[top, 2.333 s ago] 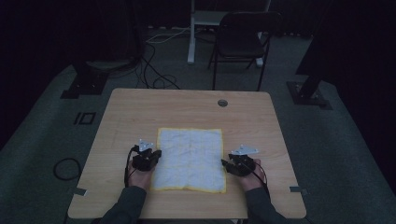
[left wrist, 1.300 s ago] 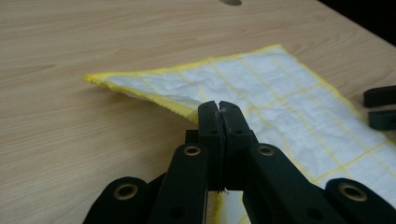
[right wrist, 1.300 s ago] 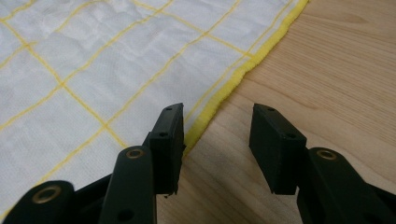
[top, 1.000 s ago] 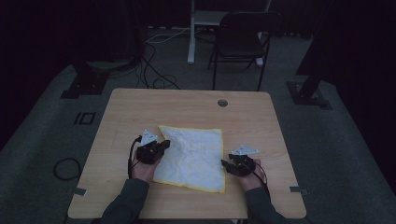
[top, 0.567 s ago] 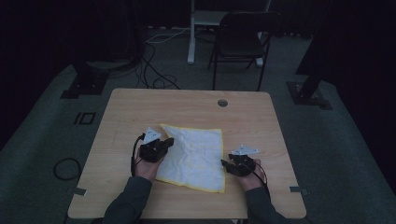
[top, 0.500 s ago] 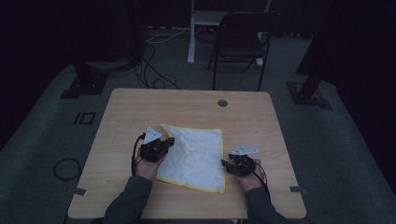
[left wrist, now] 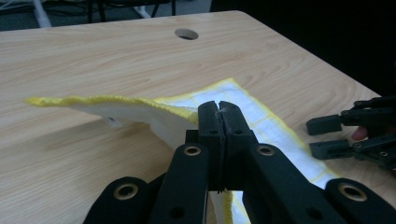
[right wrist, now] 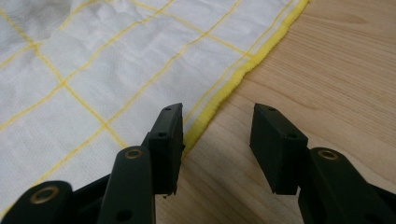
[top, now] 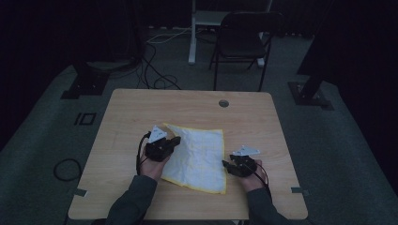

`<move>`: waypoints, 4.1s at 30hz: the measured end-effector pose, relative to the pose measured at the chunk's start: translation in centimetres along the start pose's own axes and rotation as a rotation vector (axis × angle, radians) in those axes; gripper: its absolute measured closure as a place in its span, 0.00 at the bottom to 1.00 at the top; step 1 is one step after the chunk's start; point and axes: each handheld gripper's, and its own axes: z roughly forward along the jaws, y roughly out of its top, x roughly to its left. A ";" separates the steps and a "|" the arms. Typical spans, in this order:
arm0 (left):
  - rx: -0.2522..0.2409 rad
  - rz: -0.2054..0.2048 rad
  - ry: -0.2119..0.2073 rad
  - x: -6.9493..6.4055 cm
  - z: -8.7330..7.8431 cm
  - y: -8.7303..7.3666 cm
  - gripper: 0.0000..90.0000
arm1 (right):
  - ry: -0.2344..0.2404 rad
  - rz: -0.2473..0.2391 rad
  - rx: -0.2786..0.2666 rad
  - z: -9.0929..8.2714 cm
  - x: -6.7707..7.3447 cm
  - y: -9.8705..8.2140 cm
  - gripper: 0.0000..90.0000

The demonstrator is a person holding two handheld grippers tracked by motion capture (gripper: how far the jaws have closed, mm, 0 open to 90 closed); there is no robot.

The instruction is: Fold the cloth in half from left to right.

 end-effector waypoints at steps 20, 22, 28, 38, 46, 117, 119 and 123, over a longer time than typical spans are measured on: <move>0.002 0.023 -0.063 -1.9 1.6 0.9 1.00 | 0.001 -0.001 -0.002 0.0 0.0 0.0 0.60; 0.003 0.024 -0.065 -2.0 1.7 0.9 1.00 | 0.000 -0.002 -0.002 0.0 0.0 0.0 0.60; 0.012 0.031 -0.082 -2.6 2.4 1.0 1.00 | 0.002 -0.001 -0.004 0.0 -0.1 0.0 0.60; 0.025 0.040 -0.106 -3.4 3.3 1.0 1.00 | 0.003 0.000 -0.003 0.0 -0.1 0.0 0.60; 0.032 0.051 -0.130 -4.3 3.9 1.1 1.00 | 0.007 0.000 -0.003 0.0 -0.1 0.0 0.60; 0.156 0.058 -0.191 -8.8 11.5 0.2 0.99 | -0.095 0.091 -0.087 -1.6 -1.9 -0.3 0.58; 0.160 0.054 -0.188 -8.8 11.7 0.1 0.99 | -0.095 0.091 -0.087 -1.6 -1.9 -0.3 0.58; 0.170 0.058 -0.183 -9.0 12.1 -0.1 0.99 | -0.097 0.091 -0.087 -1.6 -1.9 -0.3 0.58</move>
